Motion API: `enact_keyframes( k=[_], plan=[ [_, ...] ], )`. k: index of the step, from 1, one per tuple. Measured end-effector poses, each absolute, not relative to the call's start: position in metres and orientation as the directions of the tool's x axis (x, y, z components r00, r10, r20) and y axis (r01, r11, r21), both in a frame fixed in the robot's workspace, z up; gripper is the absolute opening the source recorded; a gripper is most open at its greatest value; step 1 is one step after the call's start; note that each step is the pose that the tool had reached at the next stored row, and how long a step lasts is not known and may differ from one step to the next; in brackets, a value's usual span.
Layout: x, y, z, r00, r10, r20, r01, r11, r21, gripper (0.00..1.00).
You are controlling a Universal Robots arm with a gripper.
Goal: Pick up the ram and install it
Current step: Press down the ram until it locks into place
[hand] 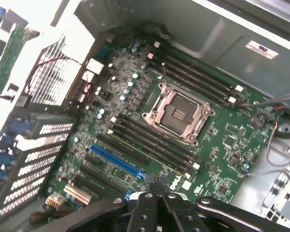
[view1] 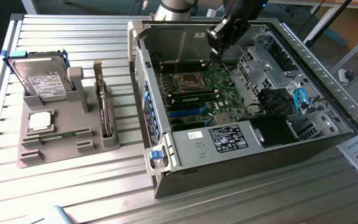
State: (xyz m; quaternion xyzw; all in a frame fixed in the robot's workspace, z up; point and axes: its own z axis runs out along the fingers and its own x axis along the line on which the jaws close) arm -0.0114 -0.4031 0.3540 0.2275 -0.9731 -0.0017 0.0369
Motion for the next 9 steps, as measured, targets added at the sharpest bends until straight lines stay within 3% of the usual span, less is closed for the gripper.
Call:
enact_keyframes(
  k=[9],
  plan=[
    [-0.0114, -0.4031, 0.3539, -0.95, -0.306, 0.071, -0.305, 0.952, 0.02, 0.1]
  ],
)
